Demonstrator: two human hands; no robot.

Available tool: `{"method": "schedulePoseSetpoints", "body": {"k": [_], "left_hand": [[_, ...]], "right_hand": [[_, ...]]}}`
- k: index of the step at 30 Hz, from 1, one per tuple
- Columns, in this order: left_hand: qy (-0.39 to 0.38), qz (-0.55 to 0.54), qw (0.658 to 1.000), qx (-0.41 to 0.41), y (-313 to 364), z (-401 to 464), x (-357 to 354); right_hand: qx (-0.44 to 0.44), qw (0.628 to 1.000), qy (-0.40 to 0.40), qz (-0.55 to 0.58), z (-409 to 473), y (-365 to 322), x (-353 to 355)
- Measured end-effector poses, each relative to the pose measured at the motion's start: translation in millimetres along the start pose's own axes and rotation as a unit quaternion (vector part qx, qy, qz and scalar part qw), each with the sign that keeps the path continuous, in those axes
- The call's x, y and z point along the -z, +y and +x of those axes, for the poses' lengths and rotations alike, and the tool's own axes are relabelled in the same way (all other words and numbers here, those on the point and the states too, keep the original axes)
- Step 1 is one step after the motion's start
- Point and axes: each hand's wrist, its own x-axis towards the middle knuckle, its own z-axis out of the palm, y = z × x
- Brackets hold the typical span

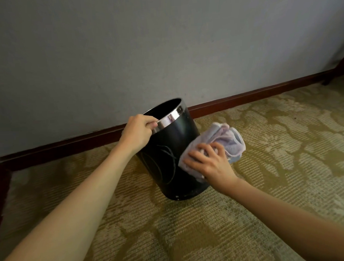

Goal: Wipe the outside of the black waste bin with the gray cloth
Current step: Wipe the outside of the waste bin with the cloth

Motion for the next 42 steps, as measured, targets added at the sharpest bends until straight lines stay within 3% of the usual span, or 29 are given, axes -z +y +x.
{"method": "schedulePoseSetpoints", "body": {"k": [7,11,18,30,37,42], "left_hand": [[0.011,0.004,1.000,-0.015,9.3,-1.3,-5.0],[-0.060,0.001,0.998,-0.035,3.5,-3.4,3.1],[-0.171,-0.006,0.985,0.004,-29.3,-11.3,20.2],[-0.105,0.034,0.993,-0.029,-25.3,-14.6,8.0],[-0.125,0.069,0.989,-0.037,3.4,-11.0,6.9],[-0.171,0.120,0.977,-0.039,27.7,0.1,16.0]], "right_hand": [[-0.015,0.997,-0.076,-0.015,-25.9,0.5,-6.3],[-0.030,0.995,-0.094,-0.001,-29.9,3.1,-3.4],[-0.049,0.995,-0.085,0.019,-35.8,7.7,-9.8],[-0.059,0.994,-0.073,0.060,-38.0,17.6,-12.5],[-0.112,0.984,-0.074,0.118,-46.8,22.3,-10.1],[-0.092,0.981,-0.095,0.141,-46.1,24.2,-7.6]]}}
